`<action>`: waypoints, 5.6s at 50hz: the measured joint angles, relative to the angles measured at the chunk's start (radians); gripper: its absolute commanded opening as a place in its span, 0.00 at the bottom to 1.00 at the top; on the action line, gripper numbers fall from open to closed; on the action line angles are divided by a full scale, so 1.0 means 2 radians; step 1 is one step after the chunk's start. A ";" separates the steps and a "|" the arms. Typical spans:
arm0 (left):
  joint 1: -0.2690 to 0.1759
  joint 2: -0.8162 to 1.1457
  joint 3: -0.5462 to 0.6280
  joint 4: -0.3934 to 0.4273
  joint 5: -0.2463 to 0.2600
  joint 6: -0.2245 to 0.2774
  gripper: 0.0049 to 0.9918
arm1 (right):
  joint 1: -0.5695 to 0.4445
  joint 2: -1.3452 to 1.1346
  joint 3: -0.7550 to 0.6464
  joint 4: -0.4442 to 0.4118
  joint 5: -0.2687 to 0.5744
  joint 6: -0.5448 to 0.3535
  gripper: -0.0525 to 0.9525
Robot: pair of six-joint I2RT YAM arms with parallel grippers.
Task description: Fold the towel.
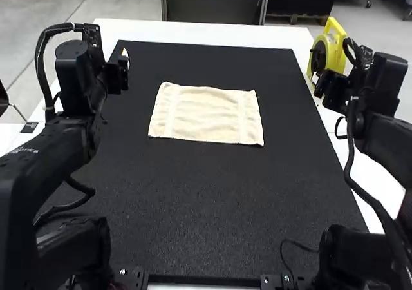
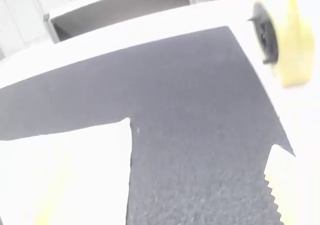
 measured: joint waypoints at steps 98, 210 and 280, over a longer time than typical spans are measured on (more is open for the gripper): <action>0.032 0.549 0.163 0.237 0.184 -0.024 0.95 | 0.175 0.443 0.120 0.226 0.042 0.017 0.96; -0.010 0.783 0.698 -0.274 0.206 0.043 0.91 | 0.163 0.692 0.497 0.021 0.023 -0.017 0.95; -0.026 0.856 0.801 -0.376 0.217 0.045 0.91 | 0.178 0.734 0.575 -0.006 0.018 -0.017 0.95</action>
